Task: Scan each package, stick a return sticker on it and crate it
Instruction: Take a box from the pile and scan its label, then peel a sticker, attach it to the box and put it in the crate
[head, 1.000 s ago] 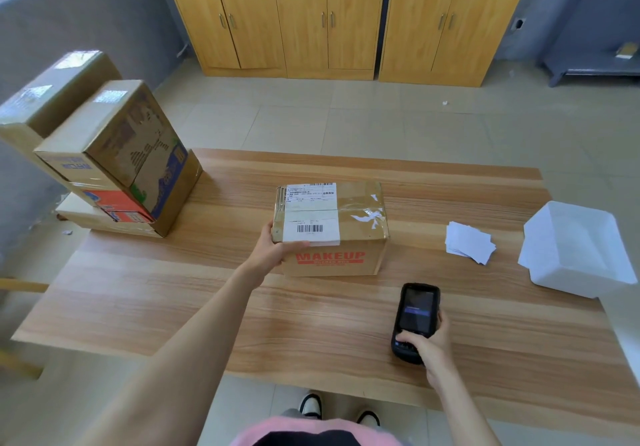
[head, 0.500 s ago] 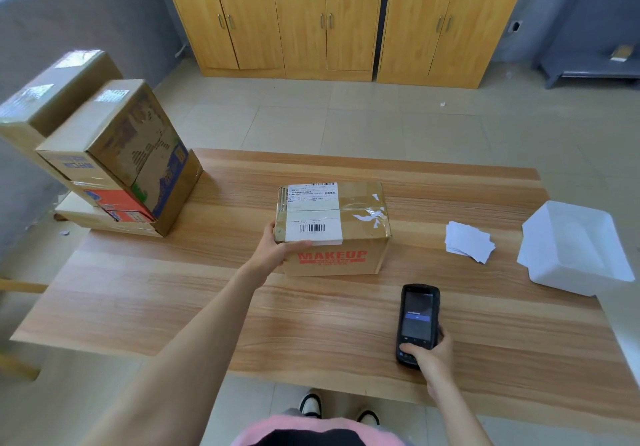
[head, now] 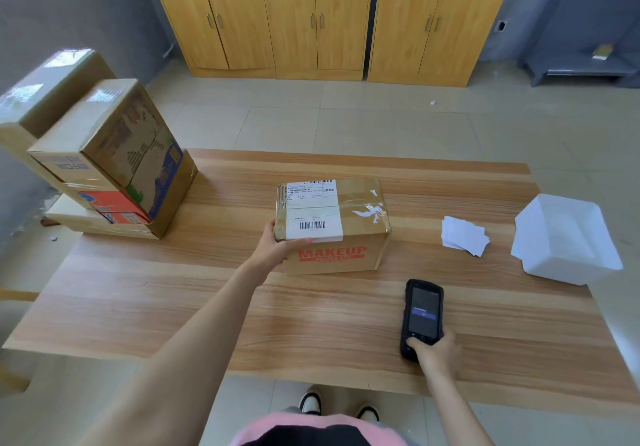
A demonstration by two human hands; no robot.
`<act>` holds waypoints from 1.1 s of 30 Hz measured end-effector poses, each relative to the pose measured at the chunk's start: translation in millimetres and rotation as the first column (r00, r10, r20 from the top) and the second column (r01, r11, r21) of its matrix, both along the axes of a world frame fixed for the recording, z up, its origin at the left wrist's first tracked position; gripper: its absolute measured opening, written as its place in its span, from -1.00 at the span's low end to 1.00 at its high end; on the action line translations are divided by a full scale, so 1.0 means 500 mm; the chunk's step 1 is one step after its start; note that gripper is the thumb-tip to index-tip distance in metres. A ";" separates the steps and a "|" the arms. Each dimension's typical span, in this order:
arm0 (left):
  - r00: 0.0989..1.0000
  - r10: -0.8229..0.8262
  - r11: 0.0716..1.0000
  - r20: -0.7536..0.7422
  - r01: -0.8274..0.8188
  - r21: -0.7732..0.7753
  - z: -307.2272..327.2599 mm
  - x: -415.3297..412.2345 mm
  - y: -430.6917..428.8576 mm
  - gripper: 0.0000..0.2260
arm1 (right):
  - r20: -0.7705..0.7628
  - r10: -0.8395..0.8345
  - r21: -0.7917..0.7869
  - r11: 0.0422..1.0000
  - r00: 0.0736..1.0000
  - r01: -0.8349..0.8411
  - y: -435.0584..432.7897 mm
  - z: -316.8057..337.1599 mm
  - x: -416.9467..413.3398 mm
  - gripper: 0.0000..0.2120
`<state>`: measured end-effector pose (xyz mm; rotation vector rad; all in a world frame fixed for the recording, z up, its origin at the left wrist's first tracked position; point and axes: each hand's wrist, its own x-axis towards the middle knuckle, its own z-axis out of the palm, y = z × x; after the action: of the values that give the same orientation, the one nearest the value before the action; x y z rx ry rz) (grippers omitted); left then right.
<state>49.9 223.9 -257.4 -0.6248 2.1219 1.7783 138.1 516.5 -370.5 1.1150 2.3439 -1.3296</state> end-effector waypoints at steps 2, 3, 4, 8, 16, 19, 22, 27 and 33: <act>1.000 -0.009 1.000 -0.002 0.009 0.005 0.004 0.002 -0.004 -0.14 | -0.004 -0.010 0.041 0.999 1.000 0.010 0.000 0.006 -0.001 -0.32; 1.000 0.000 1.000 -0.006 0.000 0.011 0.006 0.001 -0.008 -0.15 | -0.014 -0.022 0.057 0.998 1.000 0.023 0.000 0.011 -0.004 -0.30; 1.000 0.015 1.000 -0.013 -0.015 0.012 0.009 -0.002 -0.015 -0.14 | -0.021 -0.043 0.061 0.997 0.999 0.045 -0.001 0.023 -0.008 -0.28; 0.997 0.030 0.996 -0.071 -0.035 -0.077 0.039 -0.026 -0.041 -0.14 | -0.092 -0.083 -0.001 0.997 0.992 0.083 -0.012 0.068 -0.058 -0.32; 0.945 -0.175 0.918 -0.277 0.055 -0.394 0.099 -0.078 -0.055 -0.32 | -0.245 0.009 -0.018 1.000 0.969 -0.013 -0.070 0.169 -0.181 -0.39; 0.908 -0.297 0.874 -0.295 0.134 -0.466 0.112 -0.099 -0.036 -0.36 | -0.280 0.018 -0.056 0.998 0.960 -0.035 -0.086 0.196 -0.201 -0.42; 0.876 -0.360 0.864 -0.321 0.183 -0.468 0.130 -0.120 0.002 -0.40 | -0.308 0.000 -0.087 0.996 0.951 -0.028 -0.077 0.212 -0.206 -0.45; 0.802 -0.477 0.843 -0.358 0.303 -0.444 0.156 -0.139 0.099 -0.44 | -0.334 -0.087 -0.072 0.995 0.939 0.067 -0.014 0.222 -0.181 -0.48; 0.750 -0.568 0.805 -0.338 0.420 -0.420 0.161 -0.151 0.226 -0.45 | -0.328 -0.147 -0.014 0.988 0.933 0.151 0.082 0.216 -0.169 -0.55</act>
<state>-25.5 337.0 -176.8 0.3423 2.5826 1.3642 53.5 557.4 -262.3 1.1729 2.5390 -1.6738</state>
